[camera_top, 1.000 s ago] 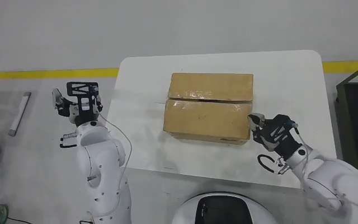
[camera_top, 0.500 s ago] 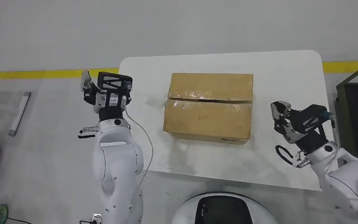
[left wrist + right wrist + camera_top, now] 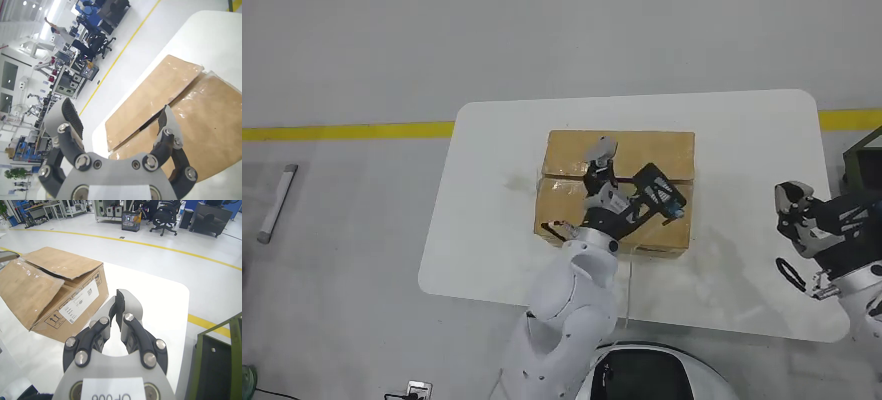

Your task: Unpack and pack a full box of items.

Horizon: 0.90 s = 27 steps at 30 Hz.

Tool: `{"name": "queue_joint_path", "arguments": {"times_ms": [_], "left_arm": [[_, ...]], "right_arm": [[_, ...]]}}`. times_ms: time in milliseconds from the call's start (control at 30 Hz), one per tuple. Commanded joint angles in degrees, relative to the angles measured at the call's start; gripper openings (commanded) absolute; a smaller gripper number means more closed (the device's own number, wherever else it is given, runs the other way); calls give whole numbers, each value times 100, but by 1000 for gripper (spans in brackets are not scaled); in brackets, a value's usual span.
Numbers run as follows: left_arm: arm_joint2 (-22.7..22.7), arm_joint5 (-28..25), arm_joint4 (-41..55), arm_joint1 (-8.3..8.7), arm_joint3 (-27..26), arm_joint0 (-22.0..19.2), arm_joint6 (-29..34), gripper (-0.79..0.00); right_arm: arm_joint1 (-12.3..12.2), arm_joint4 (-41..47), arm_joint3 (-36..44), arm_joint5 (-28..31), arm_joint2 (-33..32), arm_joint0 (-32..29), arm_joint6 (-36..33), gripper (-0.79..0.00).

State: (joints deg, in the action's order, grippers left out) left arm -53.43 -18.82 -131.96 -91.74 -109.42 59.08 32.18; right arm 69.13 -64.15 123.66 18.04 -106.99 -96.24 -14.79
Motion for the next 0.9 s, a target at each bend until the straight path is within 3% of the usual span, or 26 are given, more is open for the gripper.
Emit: {"name": "queue_joint_path", "arguments": {"times_ms": [0, 567, 600, 667, 700, 867], "left_arm": [[77, -44, -32, -17, 190, -57, 30, 0], [42, 184, -877, -92, 1506, -689, -23, 0], [43, 188, -961, -88, 1568, -702, -84, -129], [27, 228, -1003, -88, 1631, -697, -171, -711], [35, 207, -1037, -85, 1648, -695, -248, -785], [3, 93, -1124, -61, 1569, -594, -554, -785]], "right_arm": [[0, -12, 15, -1, -20, -62, 44, -785], [-7, 81, 55, -77, -173, -291, 195, -785], [-8, 83, 56, -81, -175, -295, 196, -785], [-8, 84, 61, -93, -173, -301, 196, -785], [-9, 84, 62, -96, -172, -303, 197, -785], [-11, 106, 64, -122, -163, -305, 208, -785]]}}
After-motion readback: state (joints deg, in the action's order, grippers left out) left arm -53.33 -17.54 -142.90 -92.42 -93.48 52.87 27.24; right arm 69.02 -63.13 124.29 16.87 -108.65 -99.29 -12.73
